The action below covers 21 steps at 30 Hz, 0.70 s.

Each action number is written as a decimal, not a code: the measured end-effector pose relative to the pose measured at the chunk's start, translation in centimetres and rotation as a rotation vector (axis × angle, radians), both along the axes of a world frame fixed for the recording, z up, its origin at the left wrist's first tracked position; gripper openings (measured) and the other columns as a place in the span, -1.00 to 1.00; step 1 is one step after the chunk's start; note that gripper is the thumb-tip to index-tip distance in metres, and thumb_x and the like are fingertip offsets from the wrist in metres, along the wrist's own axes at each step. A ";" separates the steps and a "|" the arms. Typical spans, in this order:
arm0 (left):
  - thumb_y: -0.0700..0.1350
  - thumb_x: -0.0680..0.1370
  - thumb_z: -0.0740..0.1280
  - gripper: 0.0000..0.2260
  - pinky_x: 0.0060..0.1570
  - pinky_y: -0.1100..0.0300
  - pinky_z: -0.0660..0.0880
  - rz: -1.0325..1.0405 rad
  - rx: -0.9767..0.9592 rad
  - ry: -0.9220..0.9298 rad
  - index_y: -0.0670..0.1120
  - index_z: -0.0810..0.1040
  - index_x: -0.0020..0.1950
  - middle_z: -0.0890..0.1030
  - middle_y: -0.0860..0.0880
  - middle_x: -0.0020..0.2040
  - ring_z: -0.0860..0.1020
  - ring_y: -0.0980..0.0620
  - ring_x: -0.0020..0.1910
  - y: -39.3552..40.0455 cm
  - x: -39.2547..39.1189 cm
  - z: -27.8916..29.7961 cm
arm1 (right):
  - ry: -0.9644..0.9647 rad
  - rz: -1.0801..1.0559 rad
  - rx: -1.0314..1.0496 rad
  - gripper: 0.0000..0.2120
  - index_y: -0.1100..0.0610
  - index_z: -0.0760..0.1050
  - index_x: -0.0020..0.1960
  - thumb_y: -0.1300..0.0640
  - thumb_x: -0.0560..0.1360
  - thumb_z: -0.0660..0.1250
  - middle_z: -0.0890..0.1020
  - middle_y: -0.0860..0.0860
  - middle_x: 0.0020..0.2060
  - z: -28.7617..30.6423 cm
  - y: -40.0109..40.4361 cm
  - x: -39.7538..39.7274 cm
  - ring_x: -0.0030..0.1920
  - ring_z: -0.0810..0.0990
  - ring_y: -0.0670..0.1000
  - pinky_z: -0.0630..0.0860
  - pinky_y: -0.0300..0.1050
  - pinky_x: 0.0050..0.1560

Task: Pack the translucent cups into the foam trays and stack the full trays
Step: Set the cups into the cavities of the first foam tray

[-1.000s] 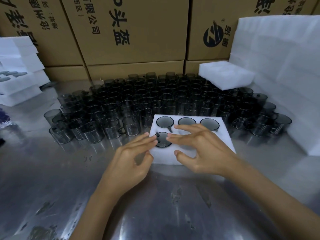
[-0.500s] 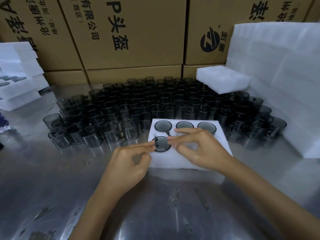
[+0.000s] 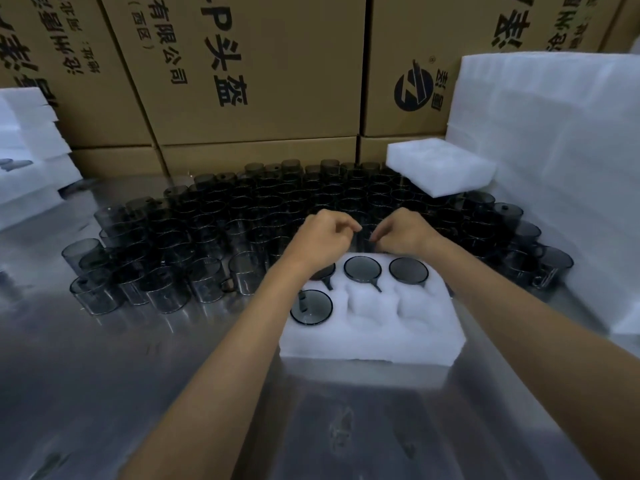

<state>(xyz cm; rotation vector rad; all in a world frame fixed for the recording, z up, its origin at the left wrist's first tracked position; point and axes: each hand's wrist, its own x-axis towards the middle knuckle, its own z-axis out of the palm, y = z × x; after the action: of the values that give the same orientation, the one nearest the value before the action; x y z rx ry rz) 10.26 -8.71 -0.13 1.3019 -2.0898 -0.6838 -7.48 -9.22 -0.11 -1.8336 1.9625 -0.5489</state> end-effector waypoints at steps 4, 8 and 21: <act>-0.22 0.56 0.32 -0.62 0.16 0.20 0.45 0.018 0.025 0.010 -0.02 0.52 0.37 0.57 -0.02 0.28 0.52 0.02 0.24 -0.9 -0.4 -0.5 | 0.143 0.028 -0.094 -0.80 -0.08 0.64 -0.15 0.22 0.48 0.38 0.70 -0.03 -0.04 0.2 0.8 0.0 0.06 0.63 0.07 0.60 0.00 0.09; -0.16 0.52 0.45 -0.47 0.08 0.16 0.48 0.033 0.062 0.120 0.01 0.39 0.46 0.49 0.00 0.32 0.51 0.01 0.23 -1.2 0.0 0.2 | 0.056 0.076 -0.319 -0.83 0.01 0.70 -0.02 0.23 0.49 0.40 0.71 -0.03 0.03 1.6 2.4 -0.9 0.08 0.64 0.05 0.57 0.05 0.17; -0.17 0.41 0.57 -0.55 0.09 0.33 0.54 -0.024 -0.093 0.517 0.10 0.57 0.24 0.63 0.19 0.12 0.62 0.25 0.06 5.5 0.8 0.9 | -0.390 0.229 -0.592 -0.39 -0.06 0.35 0.42 0.18 0.46 0.51 0.46 -0.21 0.29 2.3 9.5 -0.1 0.21 0.55 -0.18 0.55 -0.19 0.21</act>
<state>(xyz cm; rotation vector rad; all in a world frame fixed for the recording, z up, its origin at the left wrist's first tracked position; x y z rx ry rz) 11.03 -3.16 0.79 0.9272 -1.6934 -0.8214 -7.54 0.28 2.24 -2.0358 1.3948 -1.4016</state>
